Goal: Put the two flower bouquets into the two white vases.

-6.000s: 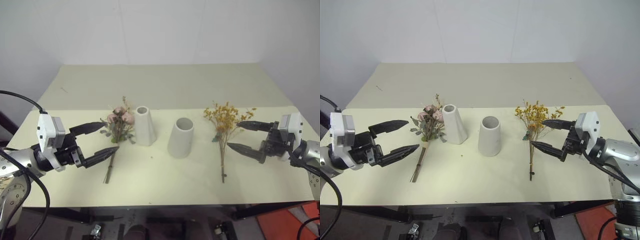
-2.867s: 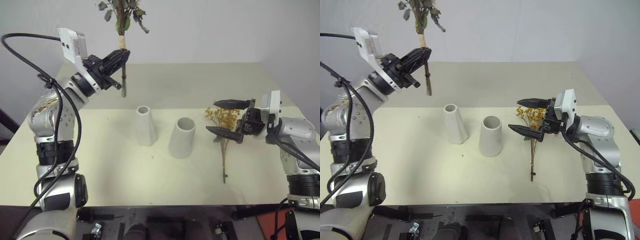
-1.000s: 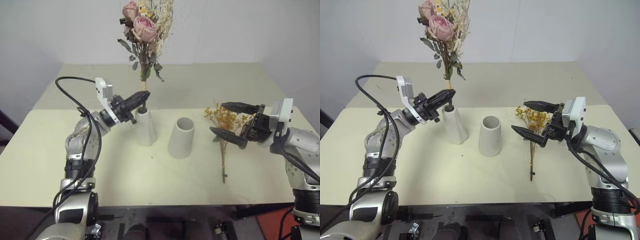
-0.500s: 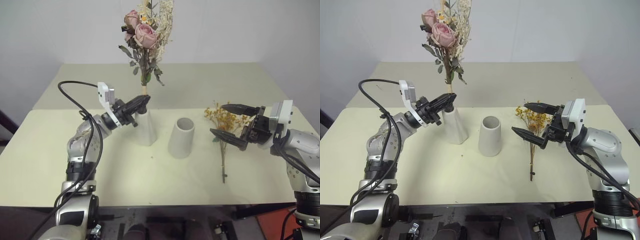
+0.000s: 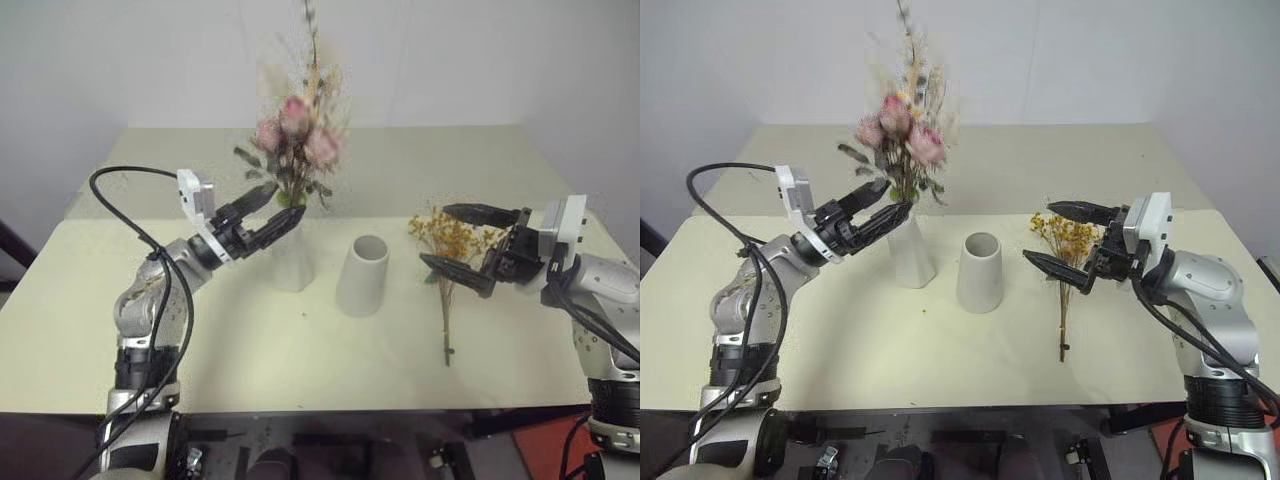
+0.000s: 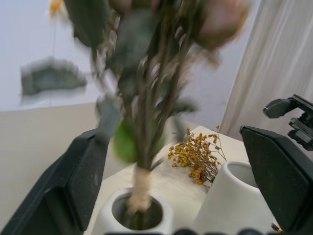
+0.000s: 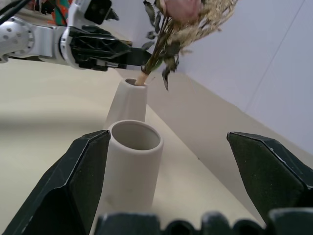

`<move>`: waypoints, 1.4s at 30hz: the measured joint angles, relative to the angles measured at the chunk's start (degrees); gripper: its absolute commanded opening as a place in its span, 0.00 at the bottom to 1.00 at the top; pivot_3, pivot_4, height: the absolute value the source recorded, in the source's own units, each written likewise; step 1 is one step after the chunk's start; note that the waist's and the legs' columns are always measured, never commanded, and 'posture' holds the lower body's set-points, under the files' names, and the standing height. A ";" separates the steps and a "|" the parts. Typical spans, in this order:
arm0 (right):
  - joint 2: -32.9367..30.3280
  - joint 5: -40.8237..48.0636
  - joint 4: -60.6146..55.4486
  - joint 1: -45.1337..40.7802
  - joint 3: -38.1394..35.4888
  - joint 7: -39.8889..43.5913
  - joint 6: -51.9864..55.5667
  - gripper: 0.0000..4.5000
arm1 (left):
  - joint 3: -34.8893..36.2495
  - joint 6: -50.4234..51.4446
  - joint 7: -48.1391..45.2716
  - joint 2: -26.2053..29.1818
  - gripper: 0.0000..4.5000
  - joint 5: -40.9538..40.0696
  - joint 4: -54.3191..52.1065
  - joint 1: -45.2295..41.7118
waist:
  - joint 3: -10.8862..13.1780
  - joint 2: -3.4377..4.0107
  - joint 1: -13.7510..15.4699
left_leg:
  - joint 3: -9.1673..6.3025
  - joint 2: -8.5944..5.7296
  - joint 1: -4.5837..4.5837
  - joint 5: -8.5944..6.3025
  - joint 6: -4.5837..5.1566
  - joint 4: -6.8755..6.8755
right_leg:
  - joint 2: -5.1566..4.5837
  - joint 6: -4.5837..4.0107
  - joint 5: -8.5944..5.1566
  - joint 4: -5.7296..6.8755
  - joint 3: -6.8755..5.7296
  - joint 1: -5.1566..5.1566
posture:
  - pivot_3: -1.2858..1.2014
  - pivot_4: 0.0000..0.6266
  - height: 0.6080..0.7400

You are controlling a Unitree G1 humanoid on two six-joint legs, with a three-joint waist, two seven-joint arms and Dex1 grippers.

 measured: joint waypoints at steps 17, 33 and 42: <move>-2.17 -5.06 6.47 -2.41 1.81 -0.69 0.94 1.00 | 6.60 7.60 0.59 13.42 0.99 -10.59 -19.12 14.82 | 0.00 0.01 0.03 | 0.05 0.01 0.04 -0.01 0.02 -0.03 | 0.00 -0.01 0.00 -0.05 0.02 0.02 | 0.52 0.24 1.00; -17.04 -3.68 -1.63 -3.72 3.93 -10.64 42.98 1.00 | 4.15 7.53 -10.65 21.40 0.99 -13.61 -22.36 14.43 | 0.00 0.01 0.10 | 0.09 0.00 0.04 -0.05 0.08 -0.02 | 0.00 -0.02 -0.02 -0.11 0.01 0.07 | 0.52 0.24 1.00; -17.16 -3.65 4.48 -14.93 16.71 -12.73 66.75 1.00 | 0.84 7.53 -14.26 22.28 0.99 -13.51 -20.63 11.17 | 0.00 0.01 -0.27 | 0.15 0.05 0.01 -0.05 0.08 -0.03 | 0.06 -0.03 -0.03 -0.14 0.01 0.04 | 0.52 0.24 1.00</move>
